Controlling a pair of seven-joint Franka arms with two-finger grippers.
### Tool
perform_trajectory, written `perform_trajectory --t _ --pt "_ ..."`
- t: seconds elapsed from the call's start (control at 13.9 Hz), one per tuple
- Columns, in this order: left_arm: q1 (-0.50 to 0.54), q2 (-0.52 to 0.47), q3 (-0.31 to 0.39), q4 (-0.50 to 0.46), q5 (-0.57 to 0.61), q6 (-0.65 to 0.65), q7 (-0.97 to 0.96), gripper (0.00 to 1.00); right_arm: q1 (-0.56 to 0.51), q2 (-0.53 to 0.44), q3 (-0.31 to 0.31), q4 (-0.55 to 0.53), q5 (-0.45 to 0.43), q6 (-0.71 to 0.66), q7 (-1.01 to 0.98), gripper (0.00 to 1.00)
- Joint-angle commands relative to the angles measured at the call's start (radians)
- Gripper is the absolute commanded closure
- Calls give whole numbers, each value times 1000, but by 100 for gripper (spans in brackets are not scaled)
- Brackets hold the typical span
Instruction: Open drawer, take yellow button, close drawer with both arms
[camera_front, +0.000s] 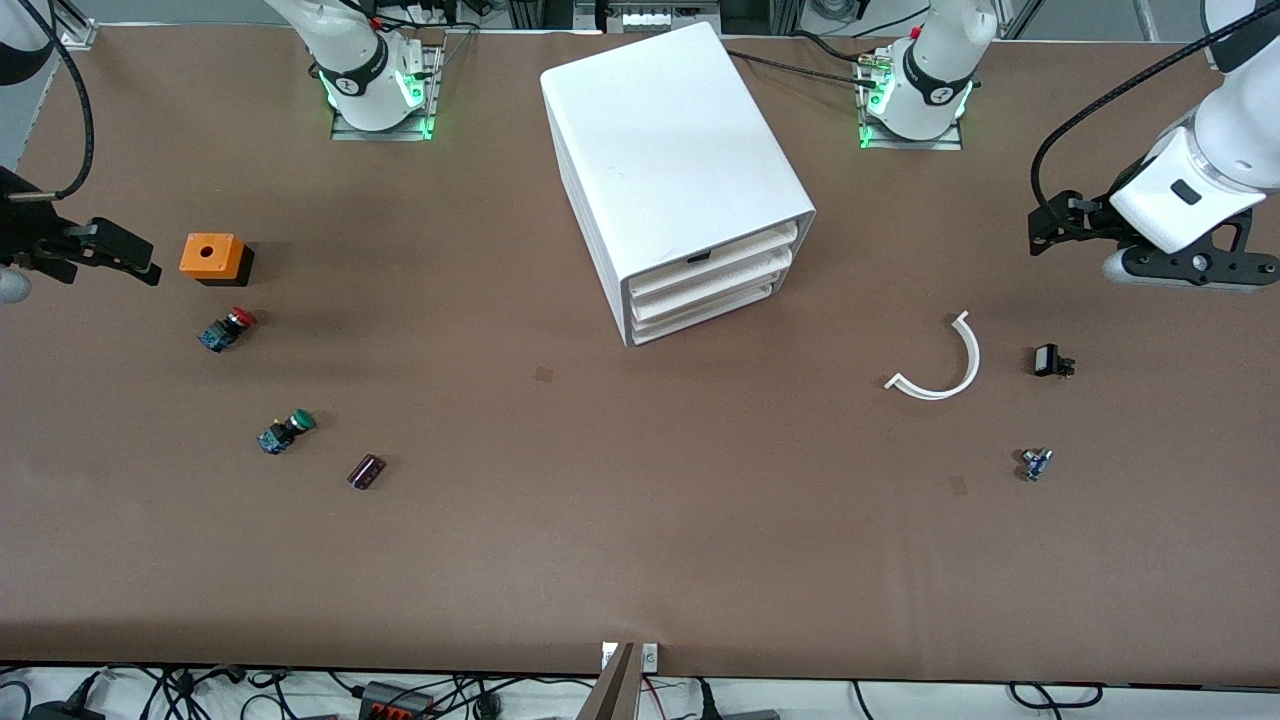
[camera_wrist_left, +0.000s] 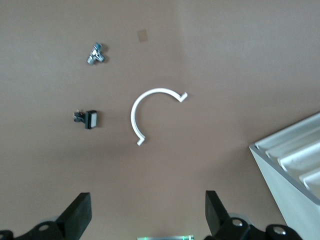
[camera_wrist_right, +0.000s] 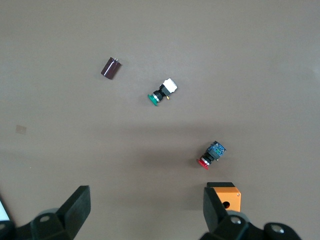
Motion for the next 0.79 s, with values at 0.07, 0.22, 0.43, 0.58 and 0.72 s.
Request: perform_trajectory --t 0.07,0.22,0.43,0.58,0.72 --pt "7 71 -1 75 -113 -126 19 0 -2 0 6 10 -1 -14 -18 0" --pt "13 94 -1 77 -208 -198 21 0 -2 6 8 10 -1 -14 -12 0" --pt "4 129 -1 77 -317 -223 94 0 0 4 9 10 -1 -14 -19 0" --pt "8 183 -1 77 -424 -218 177 0 -4 4 8 10 -1 -14 -19 0" --pt "19 250 0 76 -555 -208 292 0 -5 3 6 10 -1 -30 -16 0"
